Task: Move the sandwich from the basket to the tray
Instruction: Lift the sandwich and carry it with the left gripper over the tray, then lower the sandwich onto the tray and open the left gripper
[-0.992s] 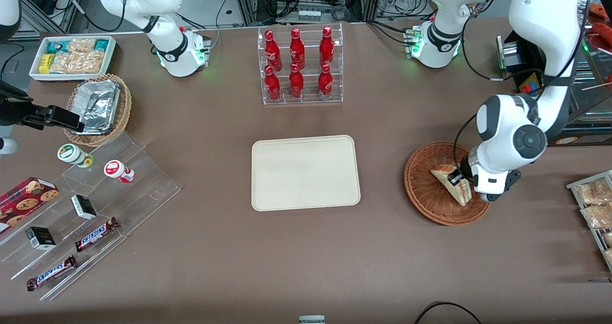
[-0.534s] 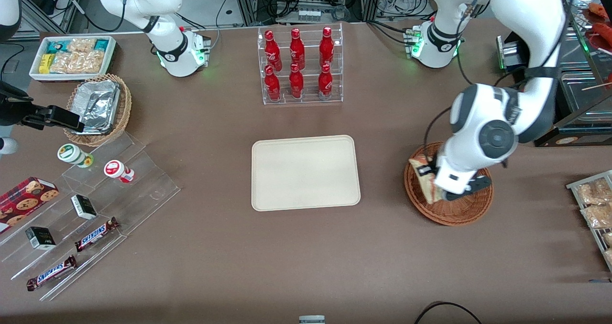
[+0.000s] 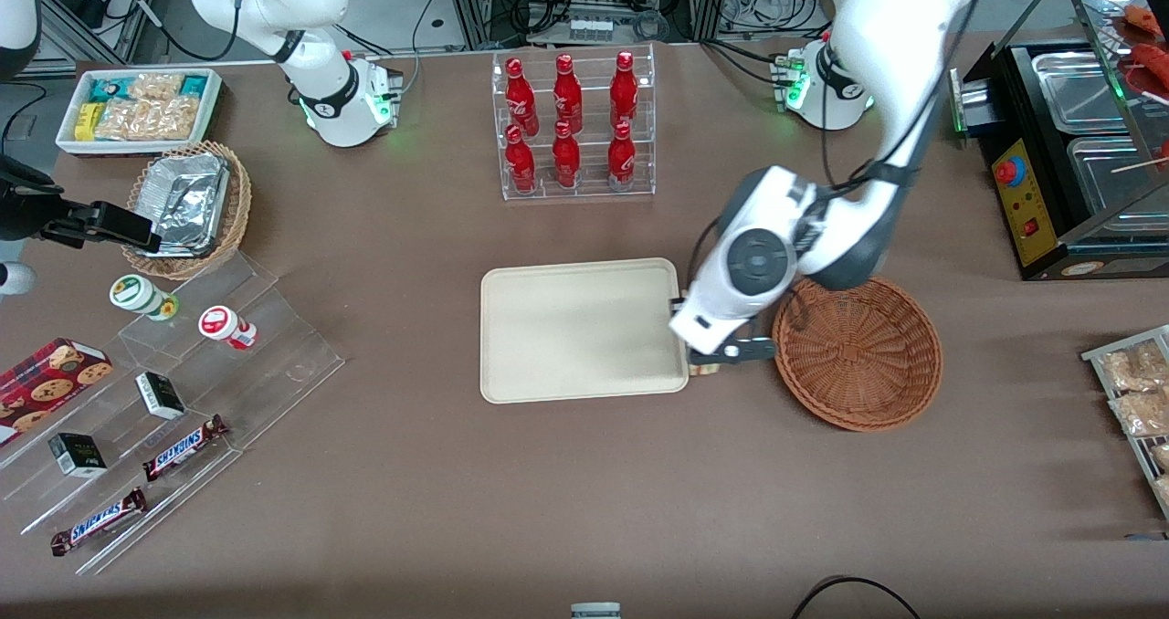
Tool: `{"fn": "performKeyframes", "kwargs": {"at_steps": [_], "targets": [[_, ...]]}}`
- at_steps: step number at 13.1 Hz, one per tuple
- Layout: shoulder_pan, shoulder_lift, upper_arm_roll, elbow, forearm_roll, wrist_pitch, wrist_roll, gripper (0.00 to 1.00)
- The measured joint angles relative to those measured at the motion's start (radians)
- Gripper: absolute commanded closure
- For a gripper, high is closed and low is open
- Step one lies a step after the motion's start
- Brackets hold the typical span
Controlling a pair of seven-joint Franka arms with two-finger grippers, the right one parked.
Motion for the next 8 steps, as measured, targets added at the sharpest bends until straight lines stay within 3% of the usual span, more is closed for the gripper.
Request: {"fn": "performKeyframes", "kwargs": {"at_steps": [8], "targets": [[-0.213,0.217,0.001,0.218,0.017,0.112,-0.219,1.00]]}}
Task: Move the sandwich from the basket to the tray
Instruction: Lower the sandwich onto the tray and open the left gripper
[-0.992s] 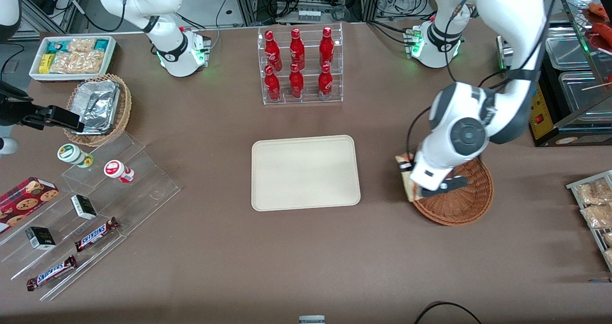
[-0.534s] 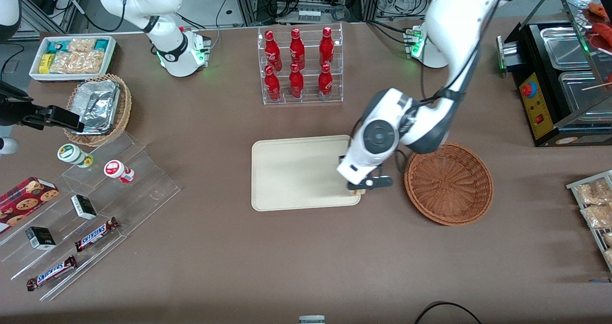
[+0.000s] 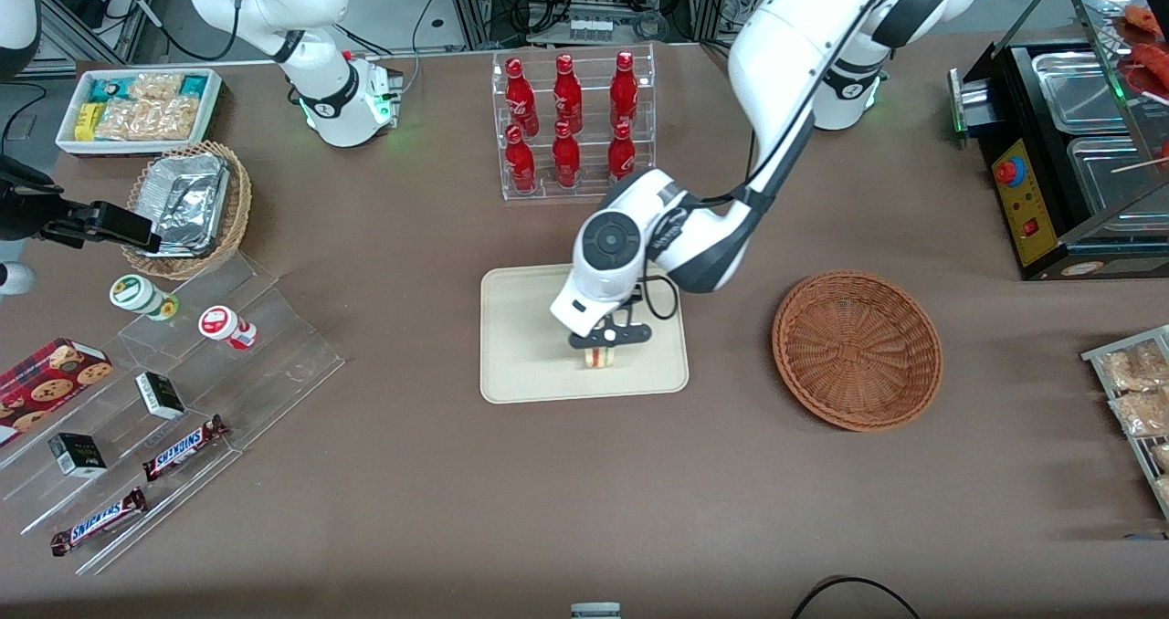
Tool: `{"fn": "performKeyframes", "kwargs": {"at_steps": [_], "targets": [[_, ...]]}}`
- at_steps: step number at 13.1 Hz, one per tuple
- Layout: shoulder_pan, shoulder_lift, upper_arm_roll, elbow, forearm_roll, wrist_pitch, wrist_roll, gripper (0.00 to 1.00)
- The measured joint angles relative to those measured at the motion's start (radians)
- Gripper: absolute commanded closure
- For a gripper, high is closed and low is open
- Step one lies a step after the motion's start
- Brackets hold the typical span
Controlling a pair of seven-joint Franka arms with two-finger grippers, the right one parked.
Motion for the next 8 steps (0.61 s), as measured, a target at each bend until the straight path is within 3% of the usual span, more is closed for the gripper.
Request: {"fn": "performKeyframes", "kwargs": {"at_steps": [3,8], "targets": [[-0.032,0.035,0.001,0.031,0.052,0.002,-0.068,1.00],[-0.035,0.051,0.004,0.039,0.057,0.003,-0.113,1.00]]}}
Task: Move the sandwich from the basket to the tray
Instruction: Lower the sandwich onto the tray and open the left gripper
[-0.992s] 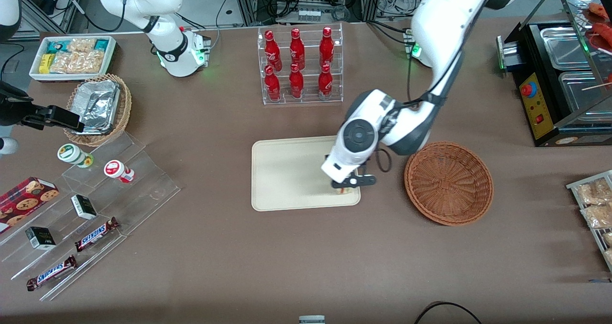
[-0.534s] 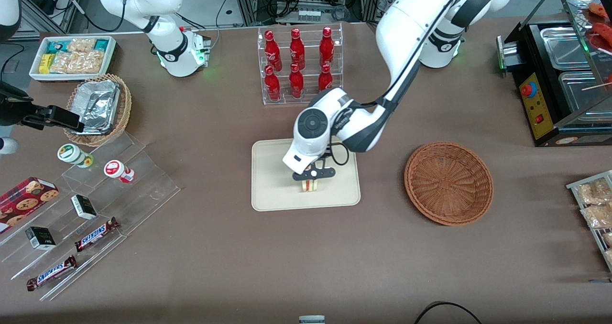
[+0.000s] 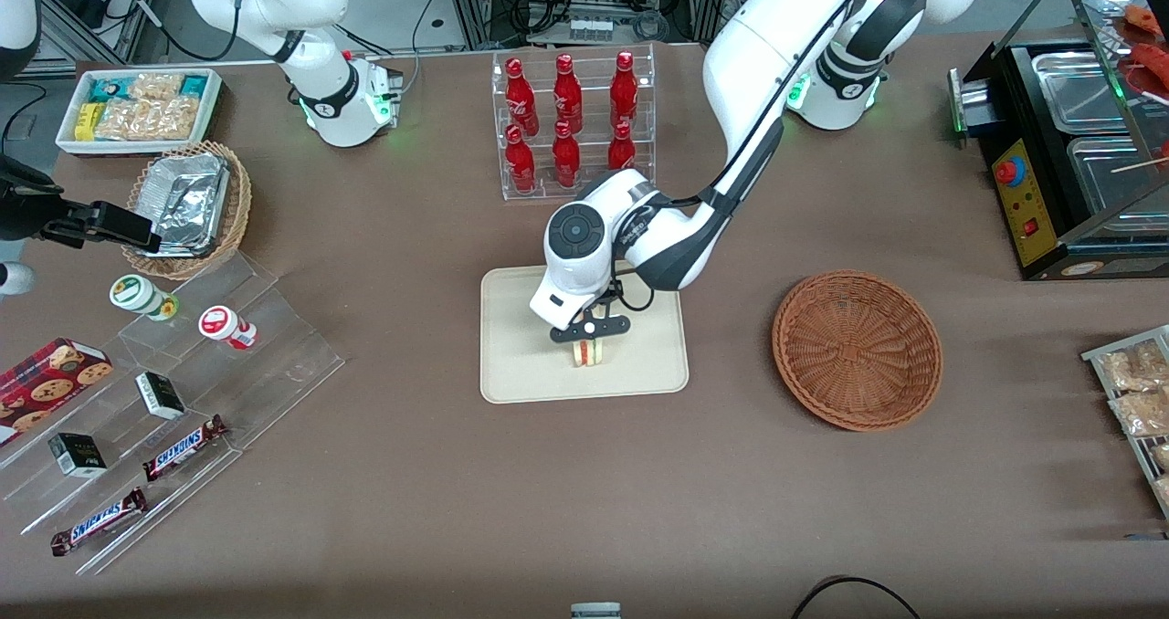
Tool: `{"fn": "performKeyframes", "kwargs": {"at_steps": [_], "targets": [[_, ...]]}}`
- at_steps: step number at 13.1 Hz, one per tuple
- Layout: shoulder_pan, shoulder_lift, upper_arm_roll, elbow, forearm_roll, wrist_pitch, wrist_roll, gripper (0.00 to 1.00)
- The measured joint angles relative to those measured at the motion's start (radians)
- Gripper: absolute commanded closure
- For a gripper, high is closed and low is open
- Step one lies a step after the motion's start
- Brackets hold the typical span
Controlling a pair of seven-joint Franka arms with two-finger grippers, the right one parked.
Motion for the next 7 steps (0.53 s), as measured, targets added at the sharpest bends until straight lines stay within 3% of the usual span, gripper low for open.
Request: {"fn": "performKeyframes", "kwargs": {"at_steps": [1,2,3,7], "targets": [[0.000,0.008,0.001,0.006,0.000,0.002,-0.007,1.00],[0.000,0.015,0.001,0.010,0.000,0.004,-0.010,0.43],[0.000,0.019,0.001,0.014,0.000,0.005,-0.011,0.00],[0.000,0.020,0.003,0.036,0.000,0.005,-0.015,0.00]]}}
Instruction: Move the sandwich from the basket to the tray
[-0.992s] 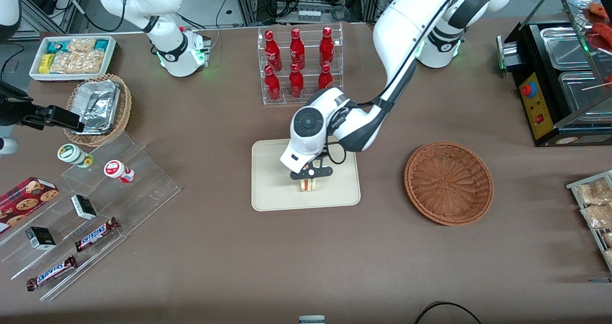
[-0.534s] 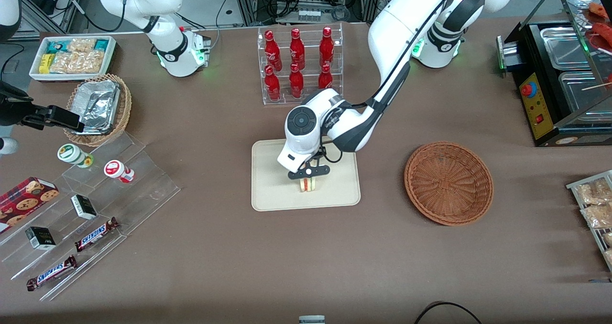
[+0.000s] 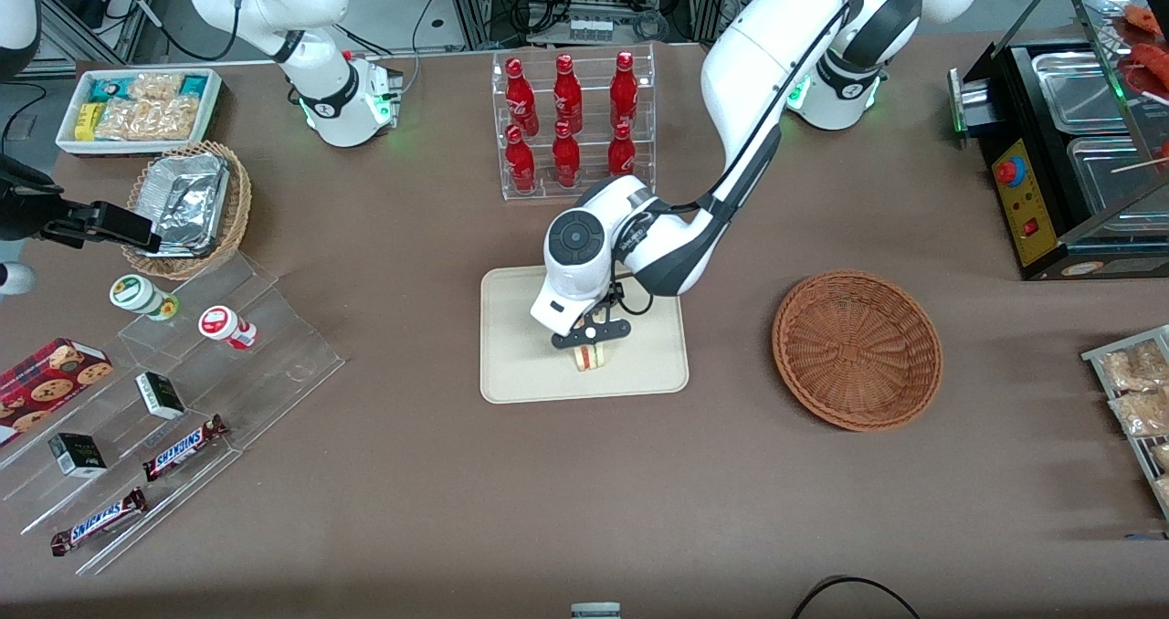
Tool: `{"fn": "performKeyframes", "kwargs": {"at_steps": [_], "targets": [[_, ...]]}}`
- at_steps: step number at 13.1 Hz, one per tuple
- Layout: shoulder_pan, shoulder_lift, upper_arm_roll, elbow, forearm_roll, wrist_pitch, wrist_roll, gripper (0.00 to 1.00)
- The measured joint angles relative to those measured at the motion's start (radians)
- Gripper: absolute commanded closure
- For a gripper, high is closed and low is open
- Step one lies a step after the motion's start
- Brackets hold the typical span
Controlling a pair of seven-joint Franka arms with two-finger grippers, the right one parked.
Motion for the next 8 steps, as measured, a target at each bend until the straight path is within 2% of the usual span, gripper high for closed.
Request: {"fn": "performKeyframes", "kwargs": {"at_steps": [4,8], "targets": [[0.002,-0.037,0.002,0.029,0.000,-0.044,-0.001,0.00],[0.003,-0.131,0.005,0.034,0.000,-0.144,-0.001,0.00]]}}
